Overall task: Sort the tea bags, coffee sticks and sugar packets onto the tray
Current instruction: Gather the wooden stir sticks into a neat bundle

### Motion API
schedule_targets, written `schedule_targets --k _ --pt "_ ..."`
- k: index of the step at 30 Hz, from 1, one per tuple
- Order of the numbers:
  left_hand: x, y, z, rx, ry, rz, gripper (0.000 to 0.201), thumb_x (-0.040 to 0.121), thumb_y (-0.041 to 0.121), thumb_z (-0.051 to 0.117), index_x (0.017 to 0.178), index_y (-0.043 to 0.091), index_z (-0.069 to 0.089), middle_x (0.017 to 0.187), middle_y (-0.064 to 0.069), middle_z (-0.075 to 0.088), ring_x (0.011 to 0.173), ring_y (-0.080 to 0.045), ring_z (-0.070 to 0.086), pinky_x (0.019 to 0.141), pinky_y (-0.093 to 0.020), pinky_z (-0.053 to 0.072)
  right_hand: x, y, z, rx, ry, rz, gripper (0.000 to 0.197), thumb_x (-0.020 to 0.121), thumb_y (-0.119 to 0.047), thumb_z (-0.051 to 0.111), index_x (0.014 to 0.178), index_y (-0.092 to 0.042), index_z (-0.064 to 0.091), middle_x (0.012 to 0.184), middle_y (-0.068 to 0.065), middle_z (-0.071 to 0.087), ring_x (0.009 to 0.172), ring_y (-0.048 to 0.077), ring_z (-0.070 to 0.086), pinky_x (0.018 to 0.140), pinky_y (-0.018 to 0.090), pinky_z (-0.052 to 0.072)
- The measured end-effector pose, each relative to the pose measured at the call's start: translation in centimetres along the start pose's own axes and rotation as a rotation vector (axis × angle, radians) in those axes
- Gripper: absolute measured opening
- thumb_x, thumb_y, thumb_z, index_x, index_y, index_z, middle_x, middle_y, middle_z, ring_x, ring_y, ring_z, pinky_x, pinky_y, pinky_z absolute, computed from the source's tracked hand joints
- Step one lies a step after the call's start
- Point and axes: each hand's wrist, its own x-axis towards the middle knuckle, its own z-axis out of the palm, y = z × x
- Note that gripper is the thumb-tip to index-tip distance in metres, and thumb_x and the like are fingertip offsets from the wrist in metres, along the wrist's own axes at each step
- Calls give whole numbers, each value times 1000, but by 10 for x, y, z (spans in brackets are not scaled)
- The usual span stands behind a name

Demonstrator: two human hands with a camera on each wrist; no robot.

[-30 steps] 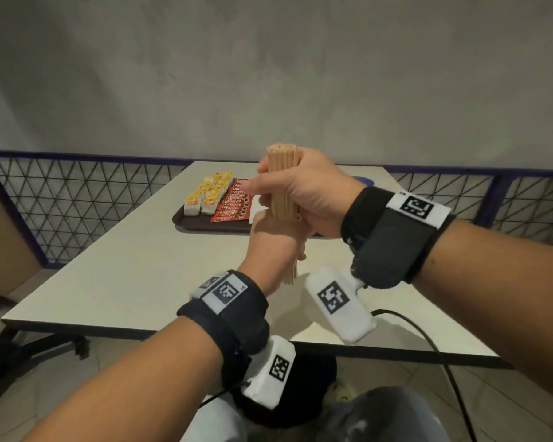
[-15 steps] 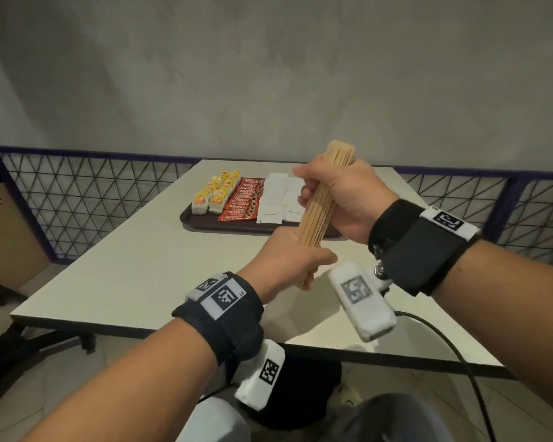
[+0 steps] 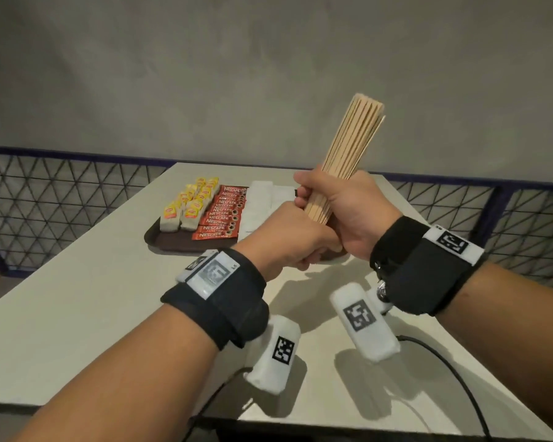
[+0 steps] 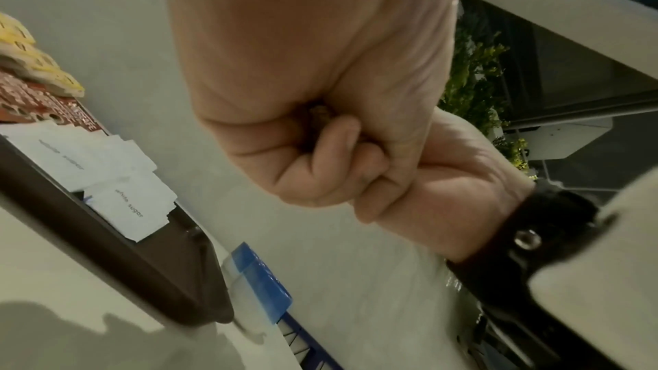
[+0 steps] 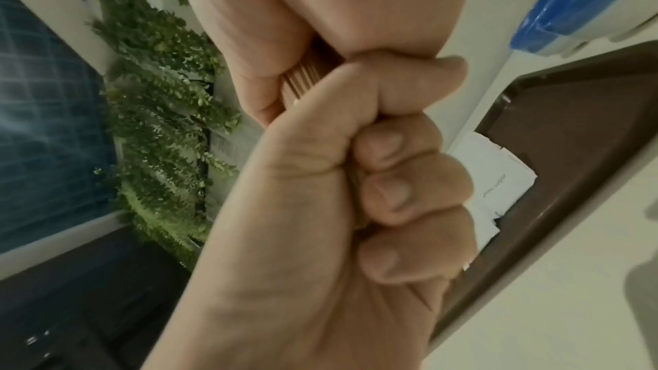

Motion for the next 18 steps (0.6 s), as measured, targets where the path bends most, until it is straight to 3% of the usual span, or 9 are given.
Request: schedule_targets --k 2,4,6,7,12,15,18 --pt "11 -5 -5 -16 -36 2 21 82 4 76 75 14 59 54 -1 52 48 -16 47 44 -23 40 18 -2 -1 -37 -13 36 15 91 -8 72 101 -3 62 69 6 64 66 18 66 71 35 61" --pt "16 -9 -19 -64 -95 -24 20 84 20 83 92 10 67 64 -4 63 54 -15 56 47 -24 46 44 -8 -2 -71 -2 89 17 93 -5 67 107 1 59 69 7 62 62 18 64 71 38 64" --pt "23 -13 -44 -129 -142 -92 40 84 35 84 109 6 70 76 -9 72 57 -16 58 49 -23 49 76 -12 -3 -113 47 143 5 96 -1 59 96 1 54 65 6 55 58 15 59 68 34 62" --pt "27 -15 -57 -161 -140 -111 45 84 38 83 112 5 71 80 -12 74 58 -16 57 50 -23 51 92 -11 -3 -143 78 177 8 97 0 56 89 -2 53 63 5 52 57 14 56 64 31 61" --pt "51 -44 -93 -270 0 -167 42 84 29 83 113 2 70 87 -19 78 59 -17 61 53 -23 55 171 12 -11 -392 167 340 17 98 0 54 82 -4 53 61 6 51 51 14 53 47 27 57" --pt "60 -64 -107 -326 -2 -243 37 88 24 80 114 0 69 85 -18 77 56 -15 60 51 -21 54 208 28 -27 -660 164 513 19 98 1 53 79 -3 52 51 9 54 35 16 54 36 26 52" --pt "63 -71 -119 -402 60 -235 27 91 20 75 109 -1 72 80 -16 75 53 -14 59 47 -20 53 233 46 -41 -858 162 608 12 97 1 55 85 0 55 48 12 59 35 19 58 42 31 57"
